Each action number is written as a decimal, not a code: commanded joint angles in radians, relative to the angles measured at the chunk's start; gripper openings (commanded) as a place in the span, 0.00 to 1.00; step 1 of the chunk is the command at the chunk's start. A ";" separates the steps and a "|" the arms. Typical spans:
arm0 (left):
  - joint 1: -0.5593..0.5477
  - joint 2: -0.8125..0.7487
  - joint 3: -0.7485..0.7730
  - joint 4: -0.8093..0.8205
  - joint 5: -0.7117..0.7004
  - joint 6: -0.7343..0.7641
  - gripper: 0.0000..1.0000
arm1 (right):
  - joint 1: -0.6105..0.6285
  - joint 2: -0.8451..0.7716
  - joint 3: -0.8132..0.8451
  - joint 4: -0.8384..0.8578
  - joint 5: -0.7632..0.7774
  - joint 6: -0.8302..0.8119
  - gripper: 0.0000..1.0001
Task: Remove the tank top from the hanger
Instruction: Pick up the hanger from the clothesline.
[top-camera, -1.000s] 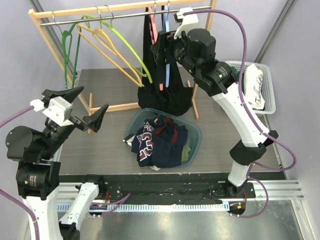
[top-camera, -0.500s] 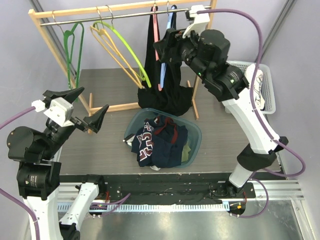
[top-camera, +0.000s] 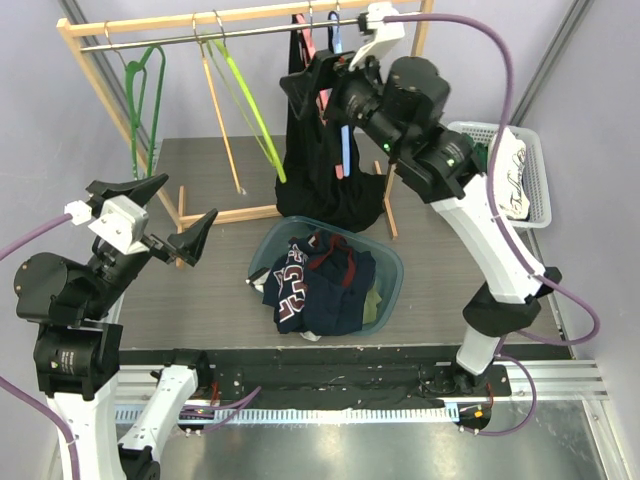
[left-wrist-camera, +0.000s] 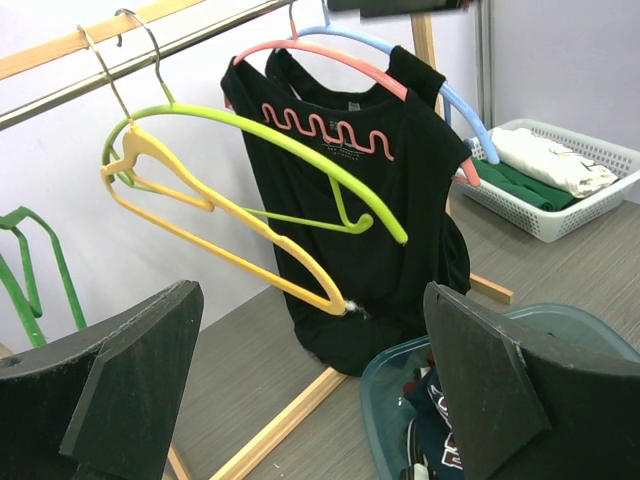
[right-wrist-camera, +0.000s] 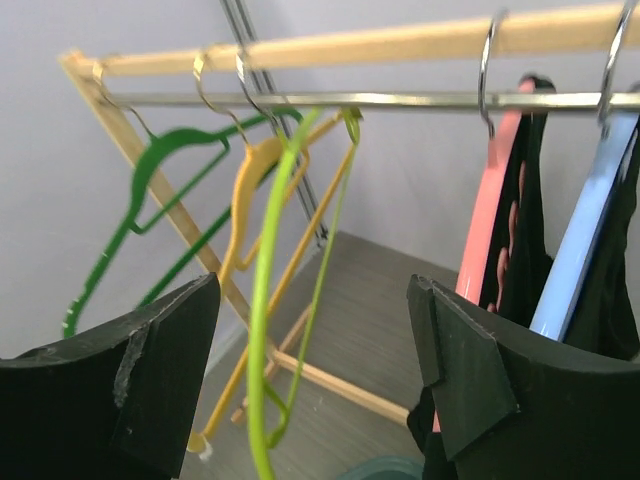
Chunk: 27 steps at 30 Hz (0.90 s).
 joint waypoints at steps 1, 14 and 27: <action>0.006 -0.016 -0.008 0.050 -0.002 0.011 0.97 | 0.007 -0.018 -0.045 -0.016 0.071 0.016 0.85; 0.004 -0.013 -0.013 0.066 0.008 0.001 0.97 | 0.006 -0.127 -0.195 -0.062 0.173 -0.009 0.86; 0.004 -0.013 -0.011 0.075 0.018 -0.013 0.97 | 0.004 -0.244 -0.379 -0.025 0.208 -0.039 0.87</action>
